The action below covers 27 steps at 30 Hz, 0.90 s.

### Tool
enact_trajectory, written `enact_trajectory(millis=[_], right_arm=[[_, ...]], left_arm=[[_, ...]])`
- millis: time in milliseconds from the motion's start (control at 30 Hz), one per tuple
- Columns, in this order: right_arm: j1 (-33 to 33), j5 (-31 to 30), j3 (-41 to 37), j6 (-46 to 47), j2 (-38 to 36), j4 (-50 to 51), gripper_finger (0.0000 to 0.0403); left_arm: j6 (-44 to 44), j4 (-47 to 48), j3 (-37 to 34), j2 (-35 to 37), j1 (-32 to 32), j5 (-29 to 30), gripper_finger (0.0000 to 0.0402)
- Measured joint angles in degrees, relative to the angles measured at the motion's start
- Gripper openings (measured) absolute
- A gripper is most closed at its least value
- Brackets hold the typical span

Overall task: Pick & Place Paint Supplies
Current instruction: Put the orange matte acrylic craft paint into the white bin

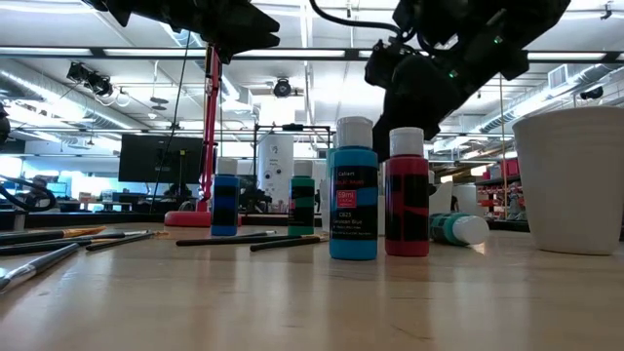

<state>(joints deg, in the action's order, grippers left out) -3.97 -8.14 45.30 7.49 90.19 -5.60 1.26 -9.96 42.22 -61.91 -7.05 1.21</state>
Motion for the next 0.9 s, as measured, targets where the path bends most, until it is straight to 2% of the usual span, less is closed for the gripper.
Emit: enact_trajectory(millis=[267, 367, 433, 567, 767, 900], right_arm=[[0.83, 1.16, 0.00, 1.57, -0.22, 0.44, 0.0114], [1.52, 3.65, -0.04, 1.24, -1.68, 0.91, 0.0113], [2.04, 3.09, -0.04, 1.15, -4.03, 1.70, 0.0113], [3.23, -3.36, -0.02, 0.08, -11.28, 7.36, 0.0114], [5.16, -19.95, -0.02, 1.54, -22.74, 21.18, 0.0121], [7.66, -21.70, -2.24, 4.13, -25.95, 21.76, 0.0118]], left_arm=[[-1.04, -0.04, 0.00, 0.00, 0.02, 0.00, 0.0178], [-1.05, -0.04, 0.00, 0.00, 0.00, 0.00, 0.0178], [-1.05, -0.04, 0.00, 0.00, 0.00, 0.00, 0.0178], [-1.05, -0.24, 0.00, 0.00, 0.00, 0.00, 0.0178], [-1.29, -0.49, 0.00, 0.00, 0.00, 0.00, 0.0178], [-1.29, -1.25, 0.00, 0.00, 0.00, 0.02, 0.0178]])
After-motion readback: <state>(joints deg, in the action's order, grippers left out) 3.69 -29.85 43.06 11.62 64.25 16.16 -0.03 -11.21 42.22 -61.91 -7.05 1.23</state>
